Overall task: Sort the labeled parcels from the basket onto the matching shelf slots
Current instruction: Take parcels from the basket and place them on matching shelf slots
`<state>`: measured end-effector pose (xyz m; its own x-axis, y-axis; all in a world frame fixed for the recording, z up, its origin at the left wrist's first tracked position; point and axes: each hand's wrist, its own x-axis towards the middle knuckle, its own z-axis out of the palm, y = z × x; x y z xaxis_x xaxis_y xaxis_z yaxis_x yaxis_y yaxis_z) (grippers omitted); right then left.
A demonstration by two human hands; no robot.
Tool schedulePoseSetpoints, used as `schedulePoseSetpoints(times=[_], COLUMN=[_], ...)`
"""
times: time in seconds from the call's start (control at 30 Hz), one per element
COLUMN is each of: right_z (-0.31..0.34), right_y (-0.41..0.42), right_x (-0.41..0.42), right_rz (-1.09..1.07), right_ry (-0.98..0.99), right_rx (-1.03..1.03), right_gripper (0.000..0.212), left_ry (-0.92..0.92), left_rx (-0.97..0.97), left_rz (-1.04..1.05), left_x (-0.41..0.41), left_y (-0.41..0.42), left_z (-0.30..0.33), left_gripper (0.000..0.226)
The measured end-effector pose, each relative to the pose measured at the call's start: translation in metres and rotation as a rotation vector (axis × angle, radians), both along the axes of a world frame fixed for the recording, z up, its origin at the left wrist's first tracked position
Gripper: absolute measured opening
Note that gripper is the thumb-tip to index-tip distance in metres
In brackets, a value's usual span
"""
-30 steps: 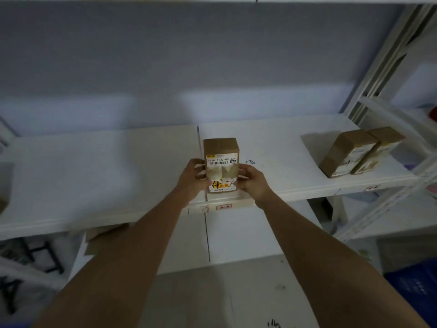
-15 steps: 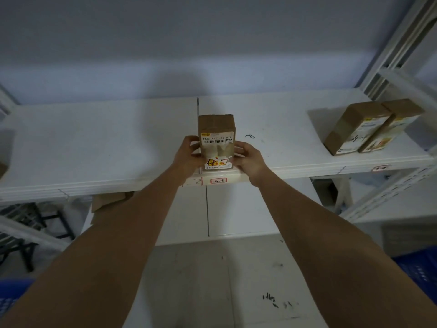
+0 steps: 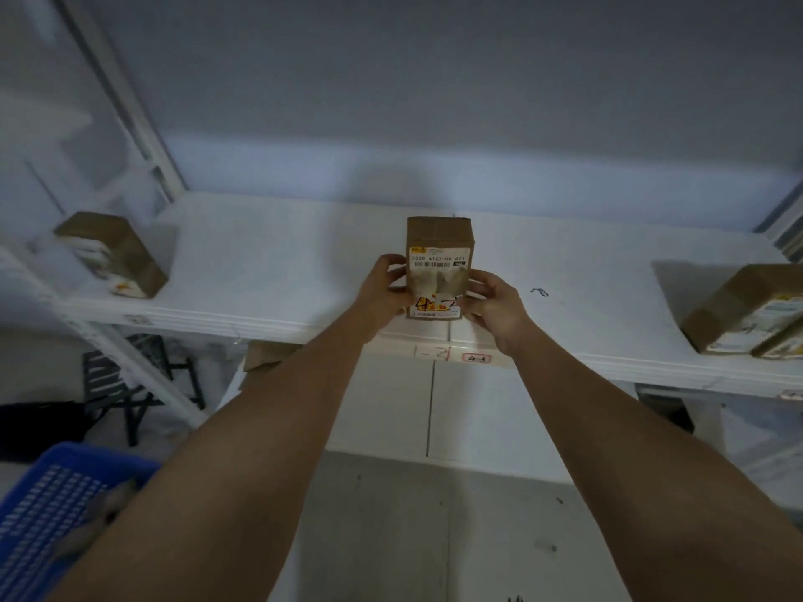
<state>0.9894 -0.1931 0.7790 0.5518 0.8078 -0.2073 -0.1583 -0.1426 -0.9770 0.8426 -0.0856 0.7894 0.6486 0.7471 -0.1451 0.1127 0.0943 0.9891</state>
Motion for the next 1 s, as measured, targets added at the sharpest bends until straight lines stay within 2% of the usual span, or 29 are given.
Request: schedulePoseSetpoints(times=[0.17, 0.43, 0.57, 0.8, 1.0], right_z=[0.031, 0.053, 0.057, 0.058, 0.039], right_y=[0.032, 0.093, 0.119, 0.178, 0.228], right_x=[-0.046, -0.148, -0.199, -0.282, -0.327], right_rz=[0.162, 0.342, 0.38, 0.374, 0.331], right_ry=[-0.026, -0.072, -0.149, -0.17, -0.14], right_rx=[0.035, 0.063, 0.039, 0.041, -0.003], right_gripper=[0.045, 0.05, 0.048, 0.04, 0.04], left_ry=[-0.017, -0.035, -0.061, -0.111, -0.033], left_rx=[0.03, 0.079, 0.097, 0.112, 0.174], left_rz=[0.112, 0.3, 0.348, 0.358, 0.437], left_x=[-0.062, -0.181, -0.23, -0.305, -0.347], left_y=[0.012, 0.037, 0.059, 0.126, 0.183], left_z=[0.029, 0.05, 0.05, 0.035, 0.015], left_gripper=[0.052, 0.05, 0.054, 0.057, 0.051])
